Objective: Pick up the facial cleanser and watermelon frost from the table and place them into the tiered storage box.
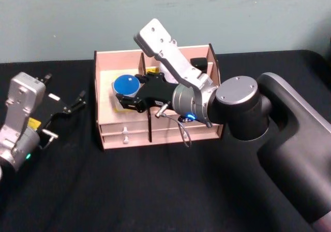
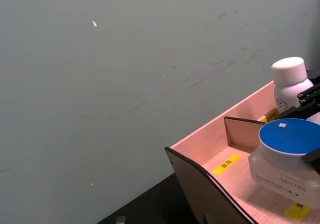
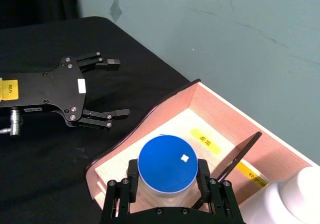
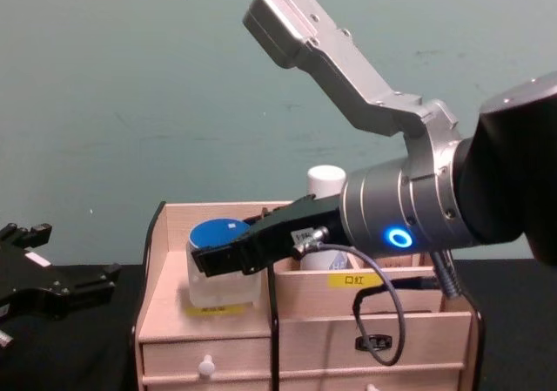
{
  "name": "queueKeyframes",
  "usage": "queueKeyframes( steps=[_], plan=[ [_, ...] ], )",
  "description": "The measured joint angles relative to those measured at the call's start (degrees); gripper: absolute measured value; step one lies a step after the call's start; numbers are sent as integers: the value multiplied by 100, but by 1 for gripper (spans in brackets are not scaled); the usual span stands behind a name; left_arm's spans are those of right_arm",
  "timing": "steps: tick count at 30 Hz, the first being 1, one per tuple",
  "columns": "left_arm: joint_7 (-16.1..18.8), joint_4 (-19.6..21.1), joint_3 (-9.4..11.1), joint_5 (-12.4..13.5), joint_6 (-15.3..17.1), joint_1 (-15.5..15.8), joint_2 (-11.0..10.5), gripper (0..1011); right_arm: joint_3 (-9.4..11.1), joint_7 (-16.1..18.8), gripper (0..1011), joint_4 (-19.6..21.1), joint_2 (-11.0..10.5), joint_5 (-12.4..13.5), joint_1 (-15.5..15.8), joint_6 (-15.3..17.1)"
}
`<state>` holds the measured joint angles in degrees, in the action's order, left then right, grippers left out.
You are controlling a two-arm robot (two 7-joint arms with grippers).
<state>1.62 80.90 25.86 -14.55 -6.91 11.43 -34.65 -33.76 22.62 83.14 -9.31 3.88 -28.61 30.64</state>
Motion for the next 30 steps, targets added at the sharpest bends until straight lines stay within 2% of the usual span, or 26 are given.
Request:
queueKeyframes(
  steps=[12,23,27,30],
  plan=[
    [0,0,0,0,0,0,0,1010,74,65,705,-168,94,-108,2,-11],
    [0,0,0,0,0,0,0,1010,75,68,704,-173,94,-113,7,-8],
    [0,0,0,0,0,0,0,1010,76,68,767,-172,92,-110,8,-7],
    [0,0,0,0,0,0,0,1010,76,67,873,-172,91,-110,8,-5]
  ],
)
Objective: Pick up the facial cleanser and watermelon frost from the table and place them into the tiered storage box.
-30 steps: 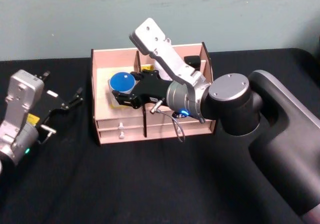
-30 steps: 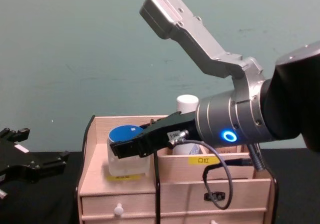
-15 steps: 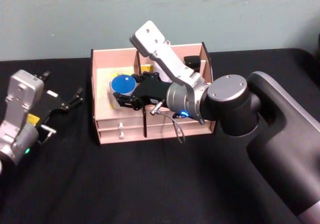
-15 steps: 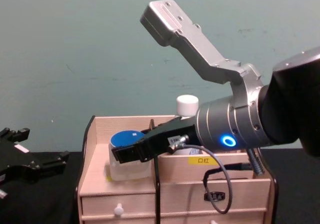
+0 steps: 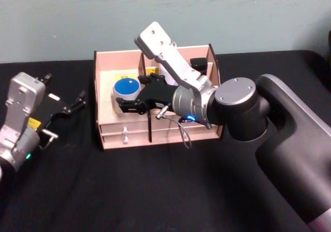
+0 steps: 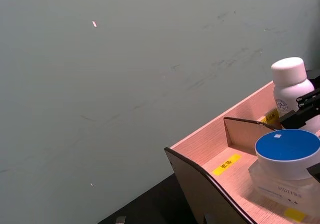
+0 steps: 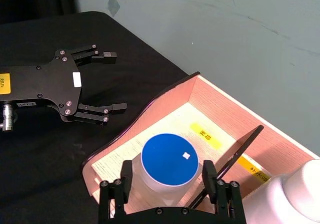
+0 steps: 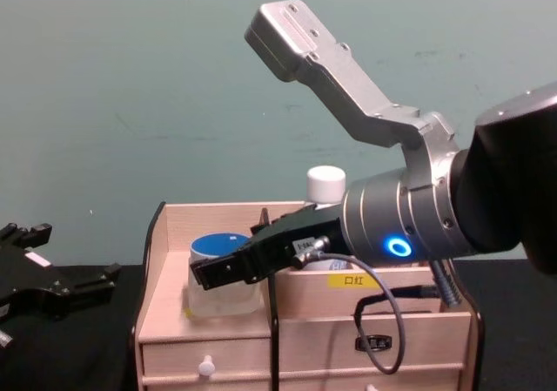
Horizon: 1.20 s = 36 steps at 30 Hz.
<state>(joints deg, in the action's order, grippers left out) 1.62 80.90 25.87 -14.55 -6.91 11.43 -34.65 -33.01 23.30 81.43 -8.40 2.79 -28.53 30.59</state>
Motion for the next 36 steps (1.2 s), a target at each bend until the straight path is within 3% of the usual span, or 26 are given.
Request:
queueKeyframes(
  steps=[5,19,36],
  plan=[
    [0,0,0,0,0,0,0,1009,0,0,1000,2,-1,4,0,3],
    [0,0,0,0,0,0,0,1010,132,34,1000,310,-98,22,176,-170],
    [0,0,-1,0,0,0,0,1009,428,-138,1000,1023,-319,192,684,-917]
  ],
)
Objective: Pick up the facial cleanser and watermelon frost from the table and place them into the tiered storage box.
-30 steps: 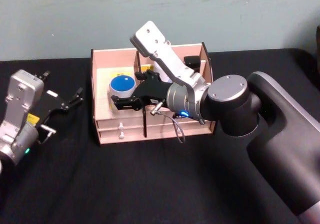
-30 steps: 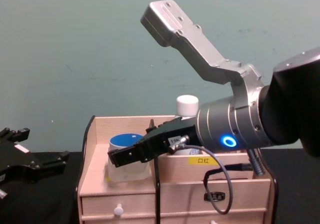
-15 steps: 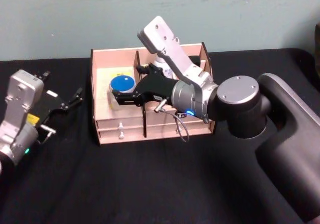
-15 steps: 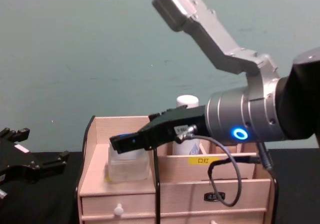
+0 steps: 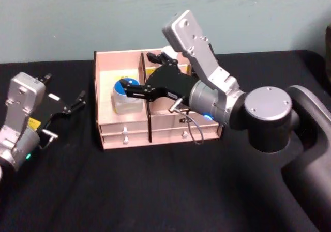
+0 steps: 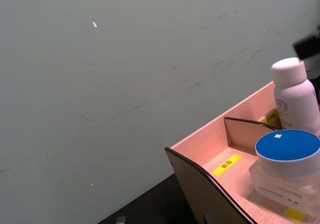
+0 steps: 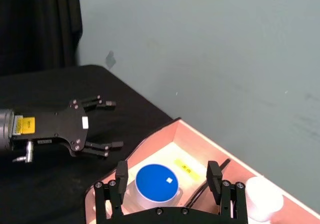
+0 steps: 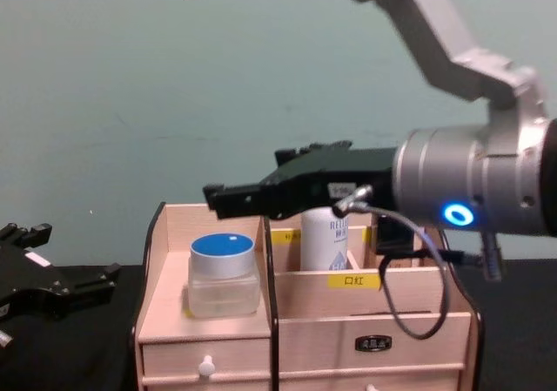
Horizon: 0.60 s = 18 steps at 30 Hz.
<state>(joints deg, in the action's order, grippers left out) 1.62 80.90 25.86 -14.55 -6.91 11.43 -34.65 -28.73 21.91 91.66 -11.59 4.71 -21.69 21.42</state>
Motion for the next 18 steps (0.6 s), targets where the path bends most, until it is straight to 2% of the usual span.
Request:
queueKeyframes(
  steps=[3,10,18],
  plan=[
    [0,0,0,0,0,0,0,1010,103,-47,1000,245,-92,67,147,-105],
    [0,0,0,0,0,0,0,1010,292,-193,1000,543,-213,130,354,-304],
    [0,0,0,0,0,0,0,1010,701,-446,1000,779,-340,282,653,-513]
  ],
)
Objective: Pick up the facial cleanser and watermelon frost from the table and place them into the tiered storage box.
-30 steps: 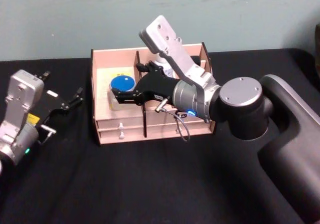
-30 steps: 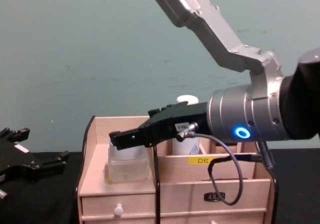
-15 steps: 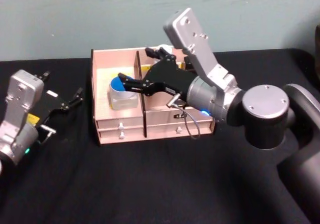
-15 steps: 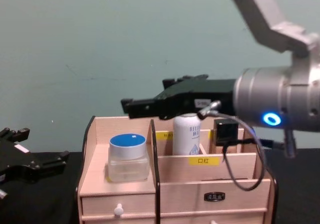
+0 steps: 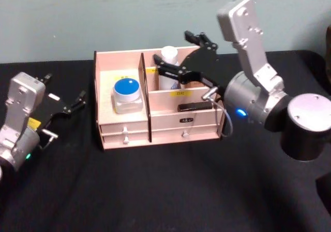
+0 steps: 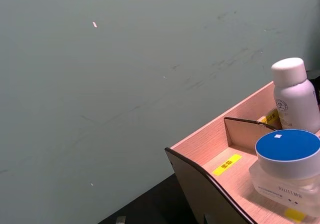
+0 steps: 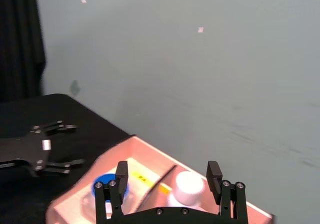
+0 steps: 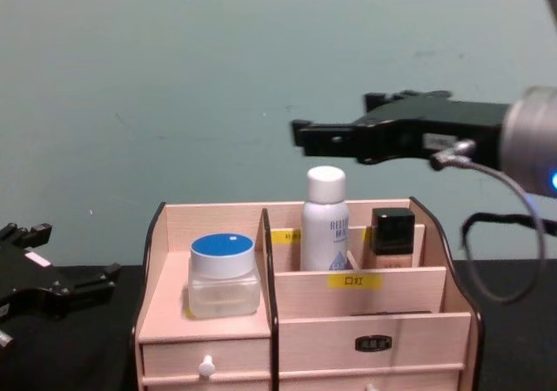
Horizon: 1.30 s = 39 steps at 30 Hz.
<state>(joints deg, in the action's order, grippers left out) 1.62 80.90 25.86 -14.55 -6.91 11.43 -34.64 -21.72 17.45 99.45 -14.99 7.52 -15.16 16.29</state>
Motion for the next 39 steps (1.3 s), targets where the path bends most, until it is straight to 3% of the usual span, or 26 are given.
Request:
queueKeyframes(
  steps=[8,14,21,28,39],
  plan=[
    [0,0,0,0,0,0,0,1010,395,-359,1000,190,-131,-93,309,-249],
    [0,0,0,0,0,0,0,1010,814,-715,1000,241,-145,-271,571,-489],
    [0,0,0,0,0,0,0,1010,1332,-1057,1000,-9,-51,-335,790,-625],
    [0,0,0,0,0,0,0,1010,1522,-1087,1000,-371,23,-373,905,-630],
    [0,0,0,0,0,0,0,1010,1590,-835,1000,-737,86,-398,970,-640]
  ],
)
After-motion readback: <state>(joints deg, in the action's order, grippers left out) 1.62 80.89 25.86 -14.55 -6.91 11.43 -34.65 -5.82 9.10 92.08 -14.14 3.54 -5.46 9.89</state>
